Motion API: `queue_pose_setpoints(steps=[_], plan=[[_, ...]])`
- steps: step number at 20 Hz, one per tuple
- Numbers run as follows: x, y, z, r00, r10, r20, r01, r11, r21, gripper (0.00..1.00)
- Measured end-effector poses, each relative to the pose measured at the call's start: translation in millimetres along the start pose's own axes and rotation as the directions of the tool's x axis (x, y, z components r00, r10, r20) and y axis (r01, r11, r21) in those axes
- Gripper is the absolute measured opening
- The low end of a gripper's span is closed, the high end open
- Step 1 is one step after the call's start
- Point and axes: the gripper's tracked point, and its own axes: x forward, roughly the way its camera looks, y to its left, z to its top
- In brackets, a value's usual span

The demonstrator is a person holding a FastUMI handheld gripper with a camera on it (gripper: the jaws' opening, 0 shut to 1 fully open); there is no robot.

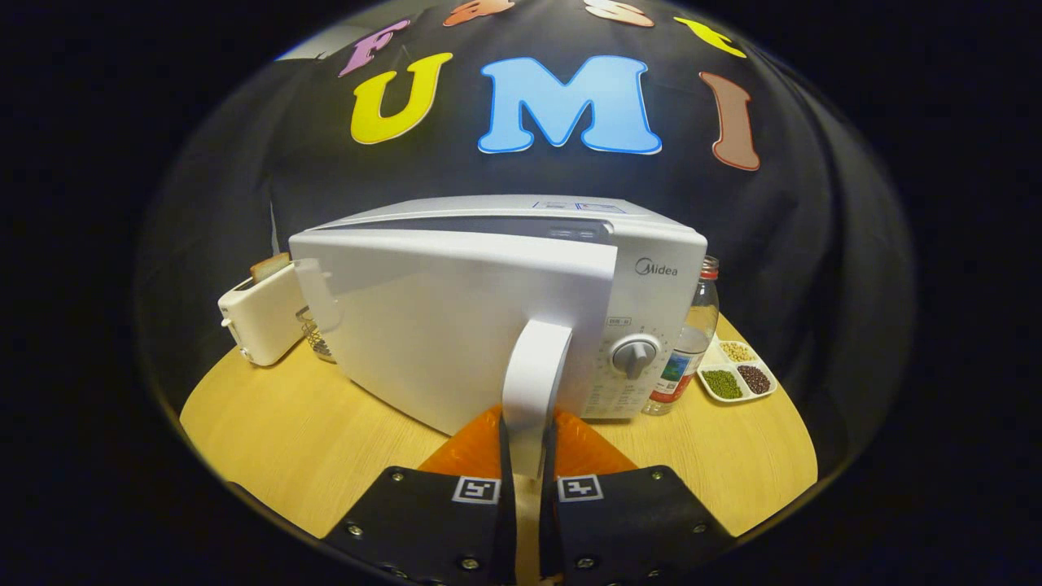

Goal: Open the microwave, put the food inside, and close the microwave door.

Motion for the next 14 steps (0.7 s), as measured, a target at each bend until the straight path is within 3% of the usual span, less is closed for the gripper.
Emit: queue_pose_setpoints(steps=[5,7,14], plan=[[-35,34,-18,1.000,0.022,-0.019,-0.022,1.000,0.015,0.12],[-49,50,-26,0.999,0.039,-0.023,-0.038,0.999,0.018,0.17],[-89,110,-53,0.995,0.093,-0.035,-0.095,0.994,-0.058,0.20]])
